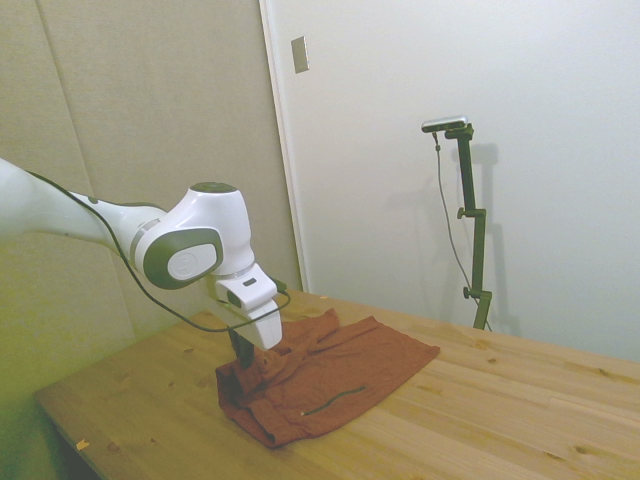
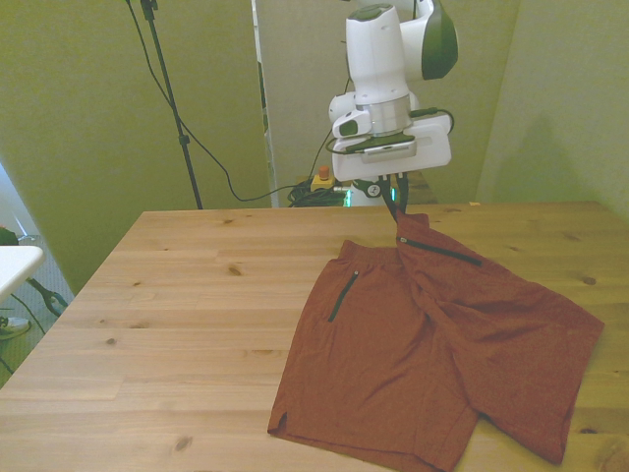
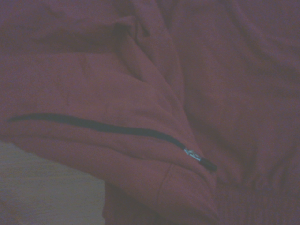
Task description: Fold the shorts
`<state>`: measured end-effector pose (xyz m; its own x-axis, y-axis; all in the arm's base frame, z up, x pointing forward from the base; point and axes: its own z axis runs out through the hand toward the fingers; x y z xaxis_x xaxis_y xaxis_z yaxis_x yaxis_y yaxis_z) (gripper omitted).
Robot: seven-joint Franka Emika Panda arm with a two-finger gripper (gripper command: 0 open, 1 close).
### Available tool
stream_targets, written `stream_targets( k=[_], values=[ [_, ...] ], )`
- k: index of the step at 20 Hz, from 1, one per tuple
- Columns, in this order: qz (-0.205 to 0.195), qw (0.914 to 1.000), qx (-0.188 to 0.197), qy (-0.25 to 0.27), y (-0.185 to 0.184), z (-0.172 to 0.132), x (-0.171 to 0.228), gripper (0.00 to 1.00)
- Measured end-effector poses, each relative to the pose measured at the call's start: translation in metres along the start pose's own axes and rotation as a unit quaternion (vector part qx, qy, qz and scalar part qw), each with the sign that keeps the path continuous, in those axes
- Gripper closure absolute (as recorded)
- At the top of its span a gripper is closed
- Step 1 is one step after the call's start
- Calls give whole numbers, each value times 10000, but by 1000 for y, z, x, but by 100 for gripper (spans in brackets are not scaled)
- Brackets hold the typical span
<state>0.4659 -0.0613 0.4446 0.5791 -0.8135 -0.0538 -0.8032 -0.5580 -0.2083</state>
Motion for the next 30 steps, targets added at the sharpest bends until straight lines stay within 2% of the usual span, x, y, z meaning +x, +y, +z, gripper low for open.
stream_targets(
  k=[5,9,10,15,20,27,30],
  values=[
    [136,9998,136,67,10,-16,15,100],
    [372,9992,163,69,32,-21,36,100],
    [448,9989,156,56,40,-19,42,0],
    [723,9961,366,-339,76,16,79,0],
    [772,9949,365,-531,84,40,96,0],
    [710,9949,434,-565,82,40,97,0],
    [220,9996,48,-194,57,21,75,0]
  ],
)
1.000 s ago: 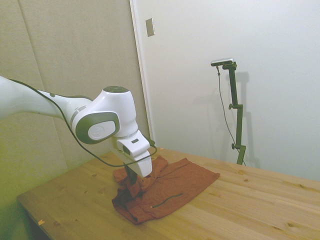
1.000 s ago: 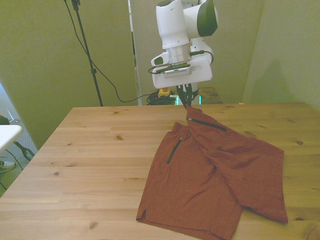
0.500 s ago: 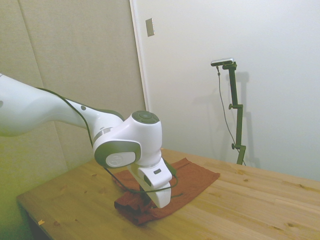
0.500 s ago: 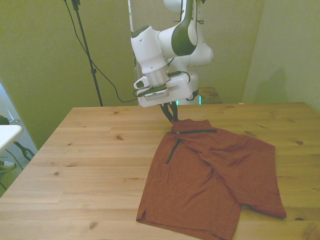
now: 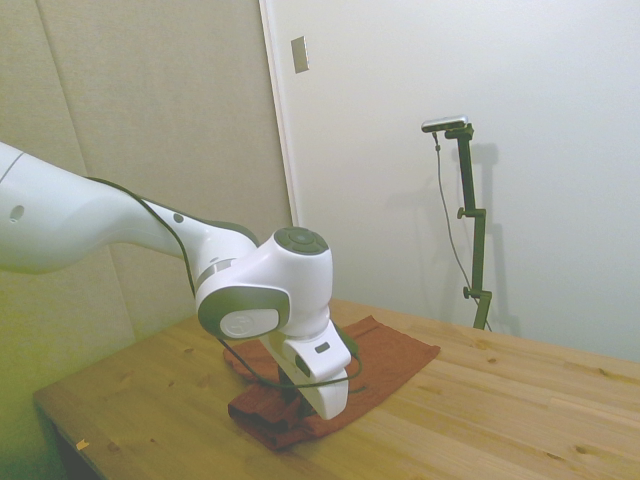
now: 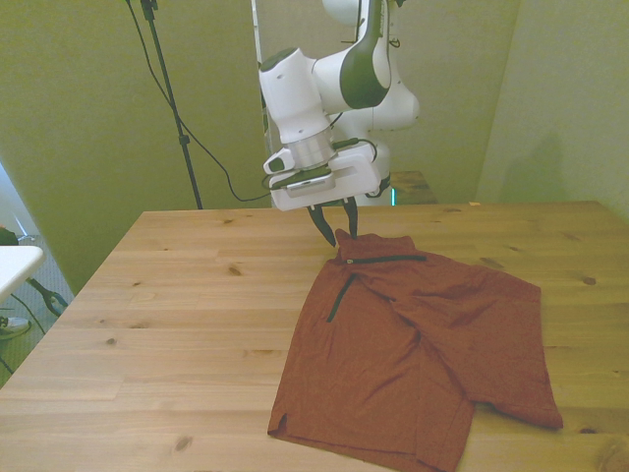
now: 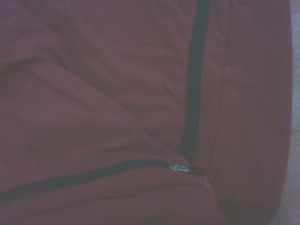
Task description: Fold the shorts
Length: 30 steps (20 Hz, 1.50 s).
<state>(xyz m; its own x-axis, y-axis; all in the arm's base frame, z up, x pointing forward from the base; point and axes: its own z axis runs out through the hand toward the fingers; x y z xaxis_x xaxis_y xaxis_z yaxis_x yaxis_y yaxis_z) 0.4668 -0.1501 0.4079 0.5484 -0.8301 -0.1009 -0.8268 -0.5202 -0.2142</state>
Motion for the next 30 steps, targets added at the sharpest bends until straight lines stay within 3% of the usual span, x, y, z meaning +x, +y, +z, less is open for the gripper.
stream_targets(
  k=[4,8,11,16,18,20,23,30],
  values=[
    [-771,9926,-609,718,-70,-9,-93,0],
    [-1643,9699,-965,1513,-114,14,-172,0],
    [-2290,9430,-1081,2160,-135,28,-202,0],
    [-3349,8826,-1390,2992,-169,98,-262,0],
    [-3572,8676,-1388,3168,-183,123,-282,0],
    [-3699,8619,-1439,3157,-196,146,-292,0],
    [-3797,8527,-1473,3271,-220,153,-298,0],
    [-3564,8588,-1508,3357,-235,153,-269,0]
  ],
)
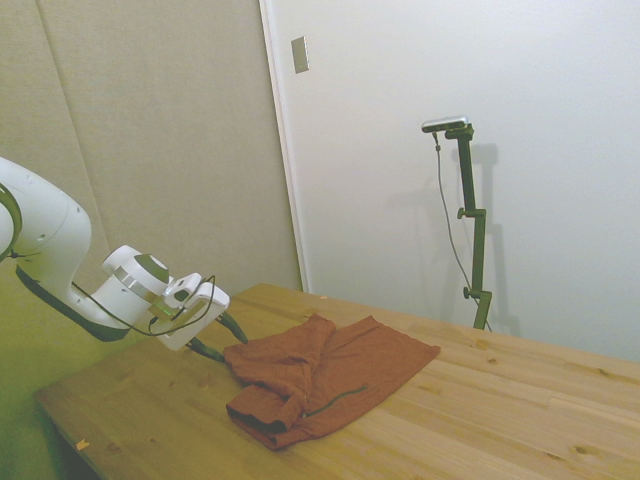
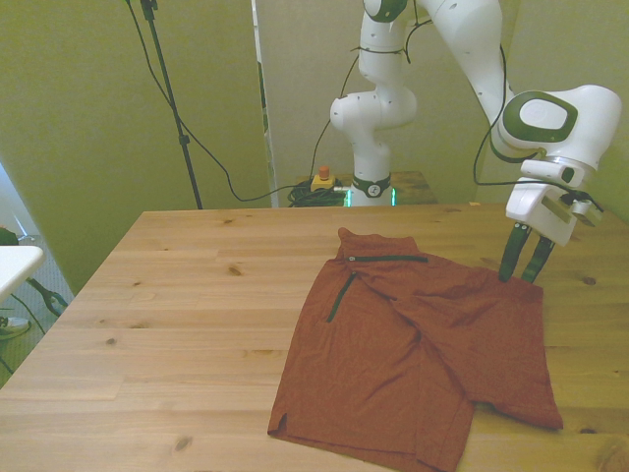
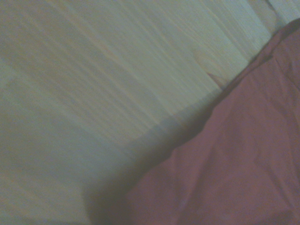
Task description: Fold the shorts
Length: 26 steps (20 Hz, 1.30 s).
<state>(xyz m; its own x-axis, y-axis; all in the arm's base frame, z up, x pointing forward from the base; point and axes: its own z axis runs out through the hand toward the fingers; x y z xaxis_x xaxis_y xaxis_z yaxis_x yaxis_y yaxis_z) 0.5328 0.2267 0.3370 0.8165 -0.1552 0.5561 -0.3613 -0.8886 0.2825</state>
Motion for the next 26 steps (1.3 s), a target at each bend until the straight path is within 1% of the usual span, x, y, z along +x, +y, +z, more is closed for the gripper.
stream_targets(
  k=[3,4,9,17,26],
  values=[
    [199,9996,-171,-41,21,18,16,0],
    [241,9995,-205,-51,25,22,19,100],
    [289,9993,-224,-63,25,29,24,100],
    [266,9996,-12,-28,6,30,28,100],
    [301,9995,36,-63,3,36,26,100]
  ],
)
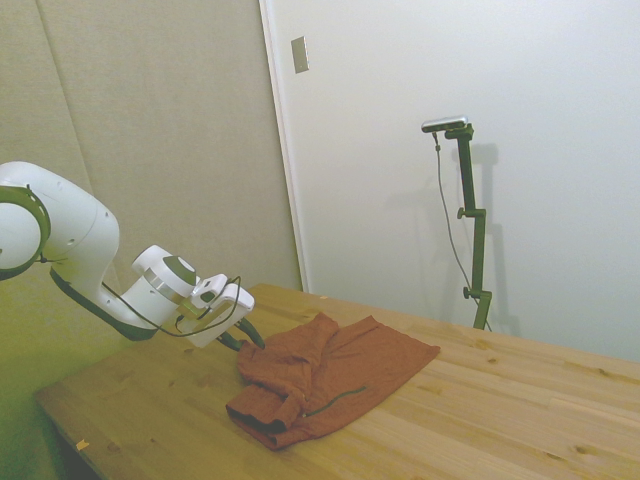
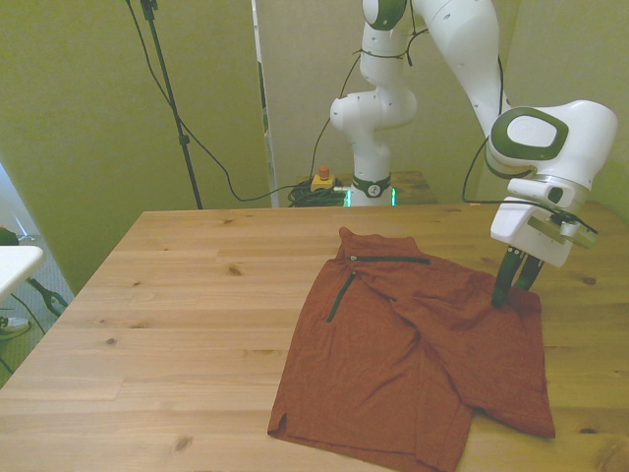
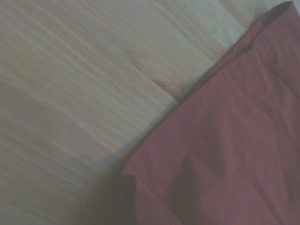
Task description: Fold the shorts
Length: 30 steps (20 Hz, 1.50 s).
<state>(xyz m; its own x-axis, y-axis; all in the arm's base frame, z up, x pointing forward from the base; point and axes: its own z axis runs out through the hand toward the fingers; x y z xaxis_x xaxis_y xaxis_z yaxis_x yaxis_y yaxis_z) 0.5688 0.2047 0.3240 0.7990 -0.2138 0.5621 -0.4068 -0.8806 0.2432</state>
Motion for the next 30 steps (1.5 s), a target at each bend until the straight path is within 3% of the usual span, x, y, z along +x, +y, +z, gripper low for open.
stream_targets(
  k=[9,16,21,30],
  values=[
    [22,10000,-23,-26,0,5,-1,100],
    [446,9985,89,320,17,-26,44,100],
    [1046,9930,-29,555,77,-30,96,100],
    [2086,9775,-56,295,222,44,152,100]
  ],
)
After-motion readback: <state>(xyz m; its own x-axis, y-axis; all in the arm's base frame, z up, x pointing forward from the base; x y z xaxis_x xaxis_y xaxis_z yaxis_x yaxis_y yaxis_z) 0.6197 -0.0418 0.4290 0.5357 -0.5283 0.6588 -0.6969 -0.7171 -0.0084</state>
